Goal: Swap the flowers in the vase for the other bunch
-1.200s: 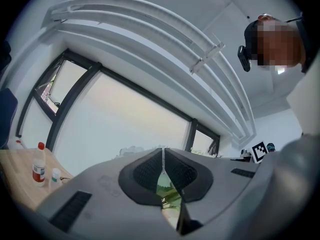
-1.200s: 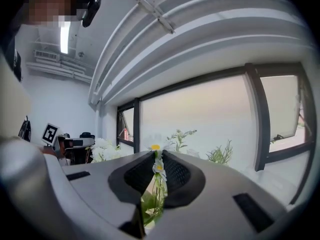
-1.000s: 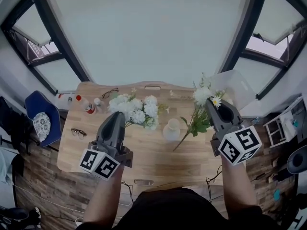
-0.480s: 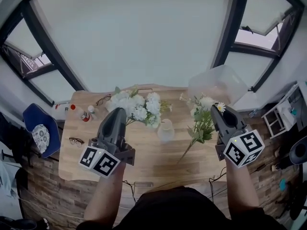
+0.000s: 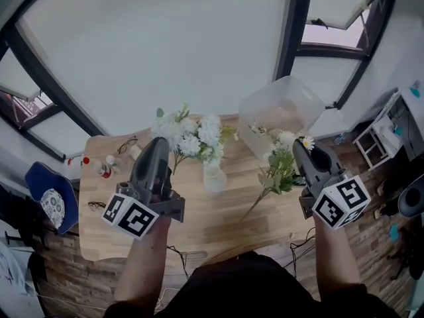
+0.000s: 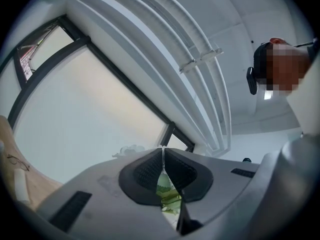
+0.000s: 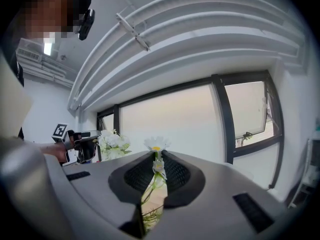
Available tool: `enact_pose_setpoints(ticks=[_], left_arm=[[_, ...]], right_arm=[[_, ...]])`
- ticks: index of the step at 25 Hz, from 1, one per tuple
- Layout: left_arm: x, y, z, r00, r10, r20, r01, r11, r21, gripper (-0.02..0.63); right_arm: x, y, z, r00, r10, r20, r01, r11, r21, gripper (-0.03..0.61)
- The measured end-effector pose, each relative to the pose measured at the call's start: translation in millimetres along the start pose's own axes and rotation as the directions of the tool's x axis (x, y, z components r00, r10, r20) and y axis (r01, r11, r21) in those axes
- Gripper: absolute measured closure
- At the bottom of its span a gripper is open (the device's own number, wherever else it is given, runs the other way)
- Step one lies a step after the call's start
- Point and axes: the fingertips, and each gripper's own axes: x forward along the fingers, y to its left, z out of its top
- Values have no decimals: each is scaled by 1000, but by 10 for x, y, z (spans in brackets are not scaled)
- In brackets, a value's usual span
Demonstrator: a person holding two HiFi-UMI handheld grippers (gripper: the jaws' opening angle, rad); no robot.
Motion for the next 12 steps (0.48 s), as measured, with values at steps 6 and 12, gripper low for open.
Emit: enact_pose_setpoints(ticks=[6,12], left_arm=[[199,-91,-183,998,-50,-41,49,998,-33,595],[455,-292,-371,990,-116,-78,112,992,-58,595]], right_arm=[[-166,-72,-4,999,-40,6,40,999,7,525],[-344,-216,-112,995,-96,4,96,995,31,525]])
